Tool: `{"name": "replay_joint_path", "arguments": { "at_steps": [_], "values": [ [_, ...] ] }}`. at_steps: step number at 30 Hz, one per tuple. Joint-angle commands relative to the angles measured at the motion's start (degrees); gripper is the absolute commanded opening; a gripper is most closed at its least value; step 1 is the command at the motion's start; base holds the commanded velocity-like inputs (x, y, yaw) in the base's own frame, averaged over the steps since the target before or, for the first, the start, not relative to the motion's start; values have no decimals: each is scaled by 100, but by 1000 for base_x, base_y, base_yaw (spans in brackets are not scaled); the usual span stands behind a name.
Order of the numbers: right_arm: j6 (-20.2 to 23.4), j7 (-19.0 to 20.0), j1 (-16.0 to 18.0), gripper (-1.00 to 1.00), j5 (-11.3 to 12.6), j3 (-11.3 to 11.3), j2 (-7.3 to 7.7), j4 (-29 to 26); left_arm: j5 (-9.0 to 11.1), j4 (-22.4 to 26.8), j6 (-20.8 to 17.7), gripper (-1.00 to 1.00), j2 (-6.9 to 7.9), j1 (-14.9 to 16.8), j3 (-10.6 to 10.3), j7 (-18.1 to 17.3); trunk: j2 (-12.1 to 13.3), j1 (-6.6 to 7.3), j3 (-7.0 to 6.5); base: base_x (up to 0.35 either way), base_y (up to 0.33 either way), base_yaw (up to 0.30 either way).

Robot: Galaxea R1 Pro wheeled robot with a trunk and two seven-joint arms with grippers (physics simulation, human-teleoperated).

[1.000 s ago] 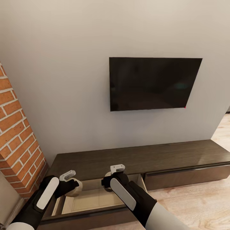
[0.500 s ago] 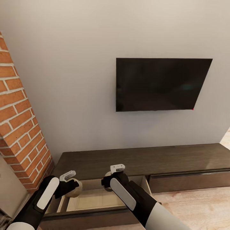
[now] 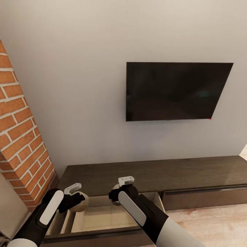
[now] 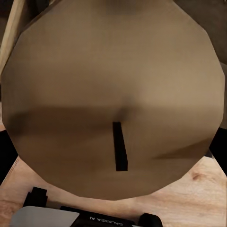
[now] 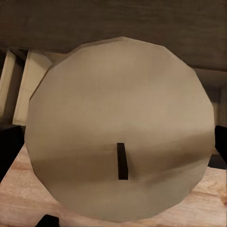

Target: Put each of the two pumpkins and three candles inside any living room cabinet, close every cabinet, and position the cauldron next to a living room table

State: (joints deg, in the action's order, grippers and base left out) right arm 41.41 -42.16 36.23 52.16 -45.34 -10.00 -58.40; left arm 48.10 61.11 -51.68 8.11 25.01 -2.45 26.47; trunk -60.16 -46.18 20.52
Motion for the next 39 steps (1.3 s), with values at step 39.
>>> {"name": "replay_joint_path", "arguments": {
  "at_steps": [39],
  "values": [
    [-6, -10, 7, -100, 75, -18, 0, -22, 69, 7, 0, -100, 10, 4, -14, 51, -5, -2, 7, 20, 37, 0]
  ]
}}
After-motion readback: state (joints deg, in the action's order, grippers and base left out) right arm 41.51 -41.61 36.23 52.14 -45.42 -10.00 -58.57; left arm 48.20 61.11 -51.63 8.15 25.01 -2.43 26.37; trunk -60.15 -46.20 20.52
